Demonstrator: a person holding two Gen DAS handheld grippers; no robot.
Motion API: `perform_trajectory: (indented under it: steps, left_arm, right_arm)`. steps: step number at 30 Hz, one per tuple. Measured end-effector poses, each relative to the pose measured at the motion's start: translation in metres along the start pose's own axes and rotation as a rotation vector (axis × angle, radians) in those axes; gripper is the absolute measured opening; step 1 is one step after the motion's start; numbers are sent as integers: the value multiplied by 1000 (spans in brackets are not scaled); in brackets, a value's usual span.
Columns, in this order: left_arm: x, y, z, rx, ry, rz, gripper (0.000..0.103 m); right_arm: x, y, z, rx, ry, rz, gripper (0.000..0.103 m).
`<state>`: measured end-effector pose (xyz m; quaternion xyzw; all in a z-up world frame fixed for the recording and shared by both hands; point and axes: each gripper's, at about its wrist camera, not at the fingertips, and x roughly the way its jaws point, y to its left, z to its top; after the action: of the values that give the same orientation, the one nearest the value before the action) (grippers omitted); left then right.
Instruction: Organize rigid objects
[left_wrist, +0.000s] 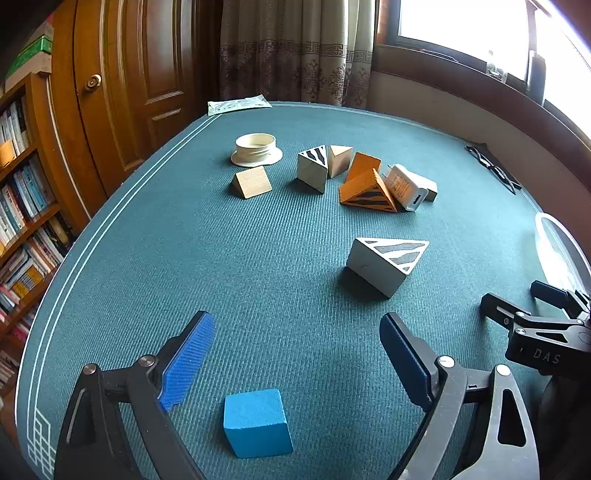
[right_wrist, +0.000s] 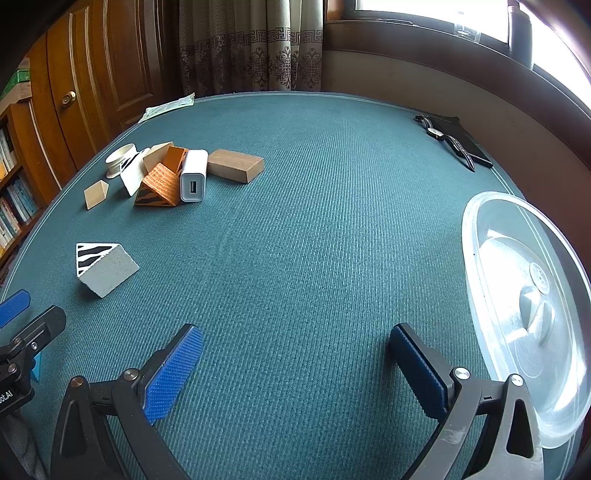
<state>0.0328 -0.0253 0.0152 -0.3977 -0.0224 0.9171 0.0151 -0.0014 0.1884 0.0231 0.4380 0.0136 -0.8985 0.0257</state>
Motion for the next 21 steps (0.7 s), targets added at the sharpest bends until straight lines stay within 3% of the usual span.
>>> perform_trajectory:
  steps: [3, 10, 21]
  left_arm:
    - [2, 0, -1, 4, 21, -17, 82]
    - [0, -2, 6, -3, 9, -32, 82]
    - [23, -42, 29, 71, -2, -79, 82]
  right_arm:
    - [0, 2, 0, -4, -1, 2, 103]
    - [-1, 4, -1, -6, -2, 3, 103]
    - [-3, 8, -3, -25, -5, 18, 103]
